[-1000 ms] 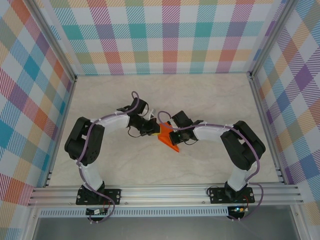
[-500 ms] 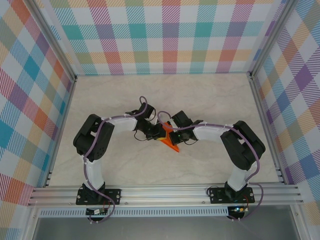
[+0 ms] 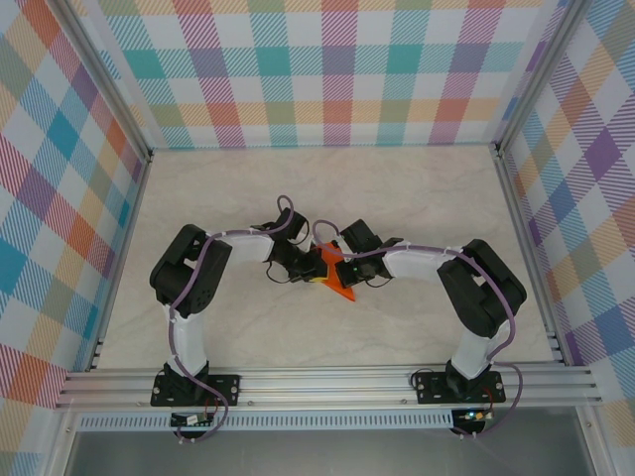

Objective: Fold a paper plane with a square sheet of paper (fold left side to right side)
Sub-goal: Third fold the triangle at the center of the table.

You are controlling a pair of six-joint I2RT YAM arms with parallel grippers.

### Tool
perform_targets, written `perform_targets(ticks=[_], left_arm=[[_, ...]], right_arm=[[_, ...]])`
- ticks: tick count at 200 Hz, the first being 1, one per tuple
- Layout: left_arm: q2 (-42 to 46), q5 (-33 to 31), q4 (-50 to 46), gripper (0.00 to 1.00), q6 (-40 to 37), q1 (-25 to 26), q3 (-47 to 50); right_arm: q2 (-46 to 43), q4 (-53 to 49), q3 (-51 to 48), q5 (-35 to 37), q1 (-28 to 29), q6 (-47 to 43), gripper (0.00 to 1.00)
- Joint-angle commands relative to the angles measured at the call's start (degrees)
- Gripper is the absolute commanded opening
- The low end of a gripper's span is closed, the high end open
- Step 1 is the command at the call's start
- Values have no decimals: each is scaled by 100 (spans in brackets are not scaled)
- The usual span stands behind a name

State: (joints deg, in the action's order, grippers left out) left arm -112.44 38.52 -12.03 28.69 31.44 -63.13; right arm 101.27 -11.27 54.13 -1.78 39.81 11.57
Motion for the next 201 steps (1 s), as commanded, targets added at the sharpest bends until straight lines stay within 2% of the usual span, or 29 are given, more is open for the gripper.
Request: perform_targets(ticks=[1,21,27,66,87,107,134,148,201], left_arm=[[-186,-256,-35,0,-151,50,141],[-216,-299,-52,0,-170,62,187],[-231,-308,-61,0,-183,55,203],[-269,-358,-54,0,-191,55,240],[-269,-372,-54,0,-195,55,240],[-261,-376,-54,0,-194,54,227],[-239,-377,-71,0,-208,64,214],[-234,-385,-76,0,-210,64,204],[-229,-372,-71,0,-208,64,197]], right_arm=[[350,-503,-122,-6,88,-24,0],[120,-595,-17,-40,80,6,0],[11,-653,43,-58,71,32,3],[-947,-1240,457,67,-81,143,35],[-1418,-1567,438,134,-114,183,44],[-1752,-1661,196,-318,-105,297,44],[-1843,-1158,-304,-1872,-96,725,35],[-1709,-966,-439,-2339,-91,981,31],[-1166,-869,-328,-2205,-116,1384,29]])
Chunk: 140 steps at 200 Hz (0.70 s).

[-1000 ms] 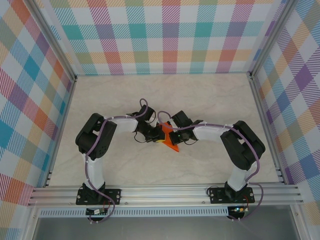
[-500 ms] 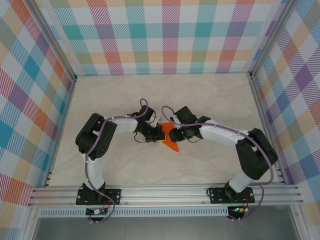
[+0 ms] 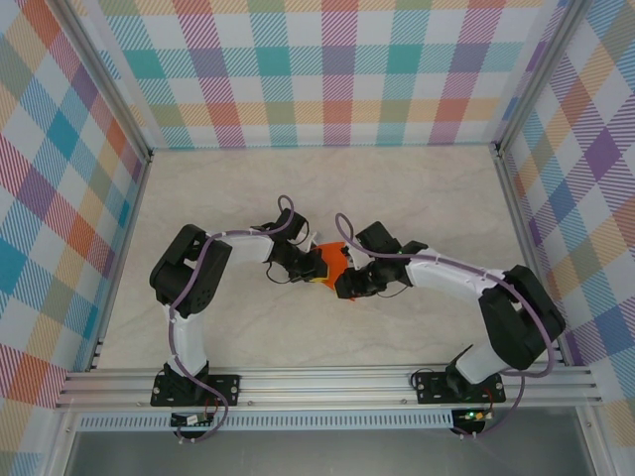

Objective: Fold a paper plane with a square sheet of paper (fold left side to right side)
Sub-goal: Third fold the triangle at the center of the table.

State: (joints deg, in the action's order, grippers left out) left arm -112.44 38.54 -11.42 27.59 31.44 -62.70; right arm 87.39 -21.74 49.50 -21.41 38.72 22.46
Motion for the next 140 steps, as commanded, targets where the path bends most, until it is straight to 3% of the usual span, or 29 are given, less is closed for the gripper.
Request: perform_targets(ticks=[1,52,140], left_arm=[[-223,-369,-132,0,-102,64,157],[-199,-374,-149,0,-113,64,141],[-207,-374,-185,0,-132,64,109]], right_arm=[[237,178,142,-241,-6,295,29],[787,166,296,-354,-75,389,25],[988,362,89,-329,-197,540,22]])
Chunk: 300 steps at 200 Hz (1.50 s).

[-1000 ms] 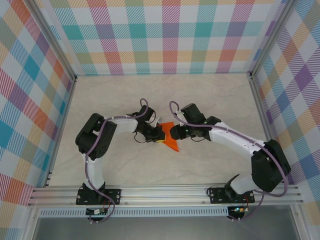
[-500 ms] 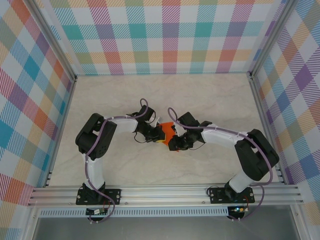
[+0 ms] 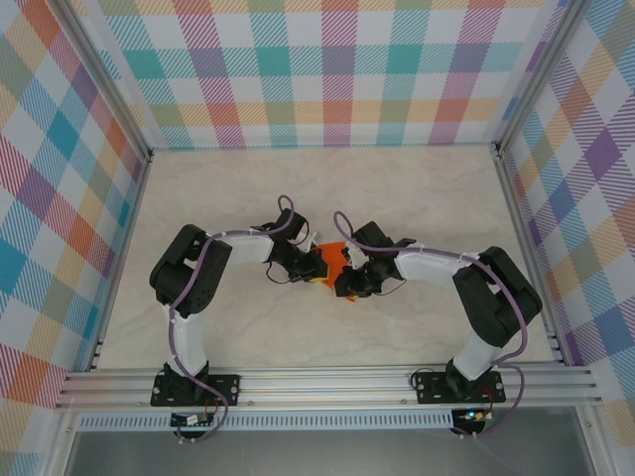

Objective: Fold a paper plane with a square sheet of paper (fold left side to right side)
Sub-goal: Third fold the triangle at the center of the table.

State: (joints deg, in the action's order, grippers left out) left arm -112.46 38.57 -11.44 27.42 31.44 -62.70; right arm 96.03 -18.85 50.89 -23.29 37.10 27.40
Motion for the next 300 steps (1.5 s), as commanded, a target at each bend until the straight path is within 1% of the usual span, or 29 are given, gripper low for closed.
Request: perform_targets(ticks=[1,39,106,193,238,300], left_arm=[[-205,-376,-183,0,-114,64,109],[-202,-385,-216,0,-139,64,87],[-240,-385,-236,0,-140,63,62],[-244,-401,-262,0,-159,64,38],[-250,-418,-271,0,-168,64,37],[-301,-472,-321,0,-201,64,-5]], right_arm=[[135,74,-52,-141,-36,46,22],[201,42,-97,-106,-33,38,21],[212,-204,-84,200,-36,-52,21],[232,-182,-268,105,-36,2,18],[285,-239,-354,227,-45,86,16],[-23,-165,-883,141,-194,387,14]])
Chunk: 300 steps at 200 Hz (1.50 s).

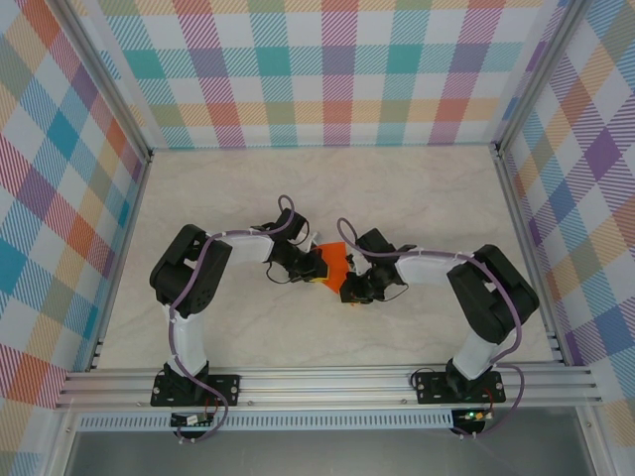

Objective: Fold a paper plane with a square sheet of paper (fold left side to right side)
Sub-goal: Third fold the triangle at the center of the table.

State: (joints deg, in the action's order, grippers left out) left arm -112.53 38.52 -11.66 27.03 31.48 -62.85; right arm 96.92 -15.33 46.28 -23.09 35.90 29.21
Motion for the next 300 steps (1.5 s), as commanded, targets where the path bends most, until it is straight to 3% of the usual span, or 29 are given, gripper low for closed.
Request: perform_targets(ticks=[1,55,108,198,300], left_arm=[[-295,-468,-296,0,-162,60,10],[-290,-469,-345,0,-183,60,-56],[-254,-468,-369,0,-178,60,-87],[-212,-451,-376,0,-206,59,-129],[795,-381,-232,3,0,294,177]], right_arm=[[-139,-519,-450,121,-81,218,14],[-761,-562,-962,156,-118,384,13],[-1518,-1227,-160,248,-117,251,15],[70,-774,545,258,-44,566,4],[412,-910,88,744,-30,666,2]])
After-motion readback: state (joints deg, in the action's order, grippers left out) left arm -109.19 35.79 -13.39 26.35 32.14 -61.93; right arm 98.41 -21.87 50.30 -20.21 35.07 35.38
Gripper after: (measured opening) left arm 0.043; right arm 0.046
